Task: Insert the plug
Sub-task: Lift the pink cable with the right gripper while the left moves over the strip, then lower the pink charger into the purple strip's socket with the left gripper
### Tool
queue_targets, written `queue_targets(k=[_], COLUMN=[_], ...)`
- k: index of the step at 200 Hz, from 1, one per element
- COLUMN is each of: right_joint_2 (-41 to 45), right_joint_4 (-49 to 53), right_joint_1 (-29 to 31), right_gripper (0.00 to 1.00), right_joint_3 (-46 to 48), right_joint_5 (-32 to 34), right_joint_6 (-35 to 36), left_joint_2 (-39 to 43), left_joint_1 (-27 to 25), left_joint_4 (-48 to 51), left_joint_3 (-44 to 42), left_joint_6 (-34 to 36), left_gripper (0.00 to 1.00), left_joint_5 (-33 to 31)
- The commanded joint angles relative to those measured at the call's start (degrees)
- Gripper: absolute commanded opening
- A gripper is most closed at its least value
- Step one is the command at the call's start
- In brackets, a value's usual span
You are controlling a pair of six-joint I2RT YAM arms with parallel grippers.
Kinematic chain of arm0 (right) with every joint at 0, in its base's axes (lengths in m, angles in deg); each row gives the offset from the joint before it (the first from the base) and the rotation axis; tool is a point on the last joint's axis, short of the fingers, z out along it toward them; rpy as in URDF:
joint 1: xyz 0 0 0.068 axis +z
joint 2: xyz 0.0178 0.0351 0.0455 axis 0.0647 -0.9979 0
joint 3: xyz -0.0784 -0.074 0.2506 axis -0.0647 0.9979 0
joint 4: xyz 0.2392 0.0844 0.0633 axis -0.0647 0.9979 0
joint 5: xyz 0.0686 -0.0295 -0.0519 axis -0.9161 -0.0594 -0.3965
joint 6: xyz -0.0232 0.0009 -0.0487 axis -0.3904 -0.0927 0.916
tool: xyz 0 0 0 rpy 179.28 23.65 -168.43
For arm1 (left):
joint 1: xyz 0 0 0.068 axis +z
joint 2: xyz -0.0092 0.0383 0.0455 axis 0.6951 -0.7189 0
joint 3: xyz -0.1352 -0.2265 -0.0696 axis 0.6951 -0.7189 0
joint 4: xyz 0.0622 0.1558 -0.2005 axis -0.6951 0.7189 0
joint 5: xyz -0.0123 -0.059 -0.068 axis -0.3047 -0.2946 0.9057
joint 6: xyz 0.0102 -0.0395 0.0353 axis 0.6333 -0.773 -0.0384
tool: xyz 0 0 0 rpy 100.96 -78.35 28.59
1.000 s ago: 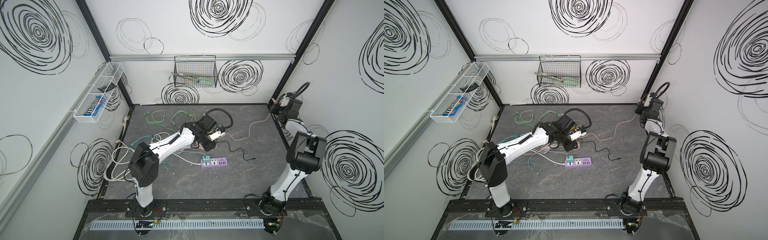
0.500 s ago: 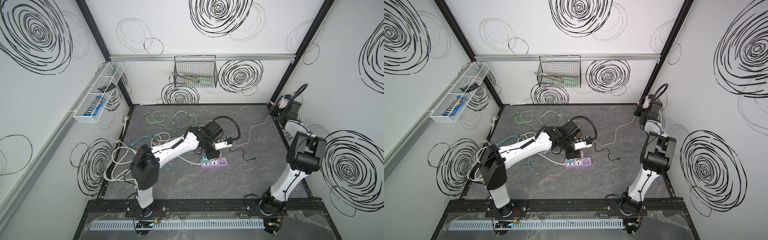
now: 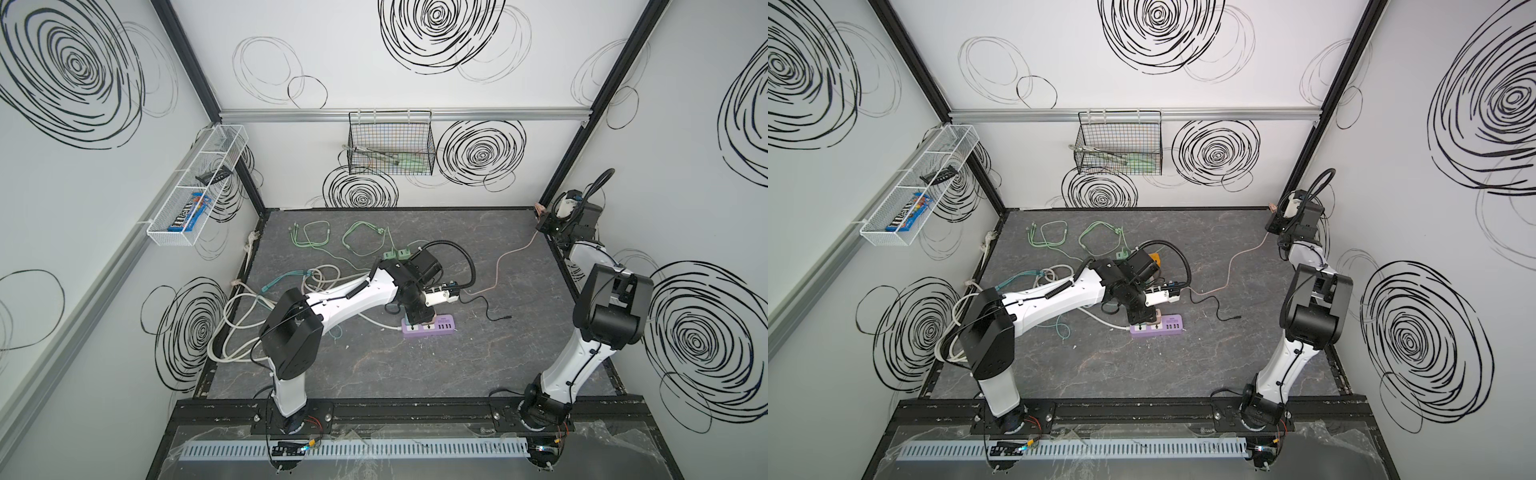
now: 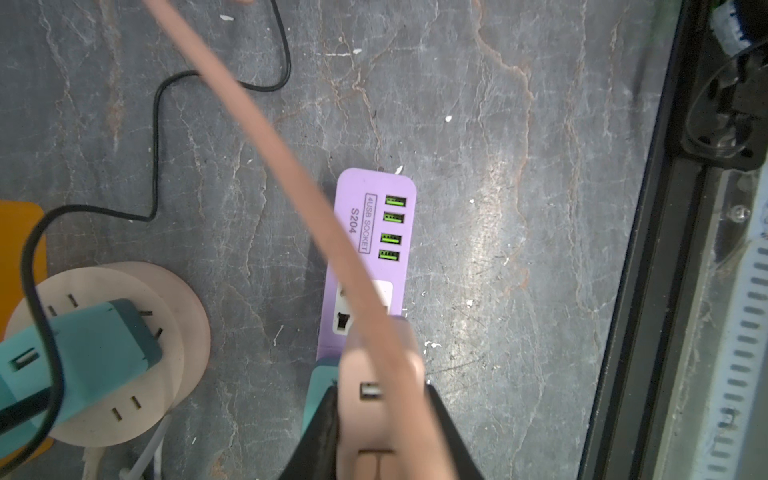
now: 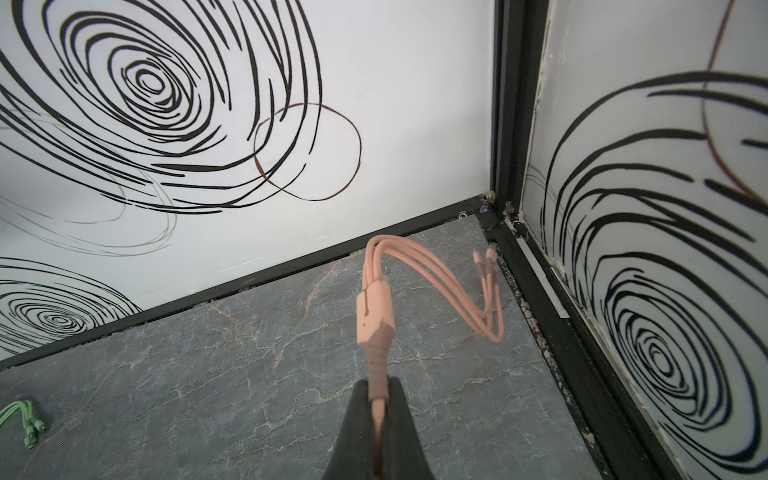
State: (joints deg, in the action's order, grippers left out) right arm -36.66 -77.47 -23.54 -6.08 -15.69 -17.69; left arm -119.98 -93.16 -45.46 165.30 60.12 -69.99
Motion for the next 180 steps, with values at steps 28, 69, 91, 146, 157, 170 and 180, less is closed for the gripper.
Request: queue_targets(k=[28,69,91,146,157,170,180], right_joint_2=[2.62,2.51,2.43,2.34,2.25,2.25,2.34], right_joint_4=[-0.48,-0.48,-0.39,-0.3,-0.22,-0.2,-0.07], right_joint_1=[0.62,0.81,0.94,1.2,1.29,1.29,1.38], right_gripper=[0.0,0.0,0.0,0.0,0.0,0.0,0.0], right_joint_3=[-0.14,-0.06,-0.05,-0.03,-0.02,0.03,0.03], right_joint_5=[-1.45,-1.78,-1.85,-1.98,-2.06,-2.04,-2.07], right_joint_6=[-0.42,-0.51,-0.51,-0.51,-0.54,-0.51,-0.43], left_joint_2=[-2.09,-2.21,-1.97,-3.33,-3.89,-4.59,-5.05], left_joint_1=[0.03,0.12,0.34,0.66,0.72,0.77,0.73], left_joint_4=[-0.24,-2.71,-3.76,-5.05,-5.08,-5.16,-5.4], left_joint_3=[-0.58,-0.84,-0.8,-0.66,-0.24,0.23,0.52], left_joint_6=[2.06,1.2,0.87,0.57,0.58,0.69,0.76], left_gripper=[0.0,0.0,0.0,0.0,0.0,0.0,0.0], left_joint_5=[0.6,-0.74,-1.14,-1.19,-1.19,-1.19,-1.19])
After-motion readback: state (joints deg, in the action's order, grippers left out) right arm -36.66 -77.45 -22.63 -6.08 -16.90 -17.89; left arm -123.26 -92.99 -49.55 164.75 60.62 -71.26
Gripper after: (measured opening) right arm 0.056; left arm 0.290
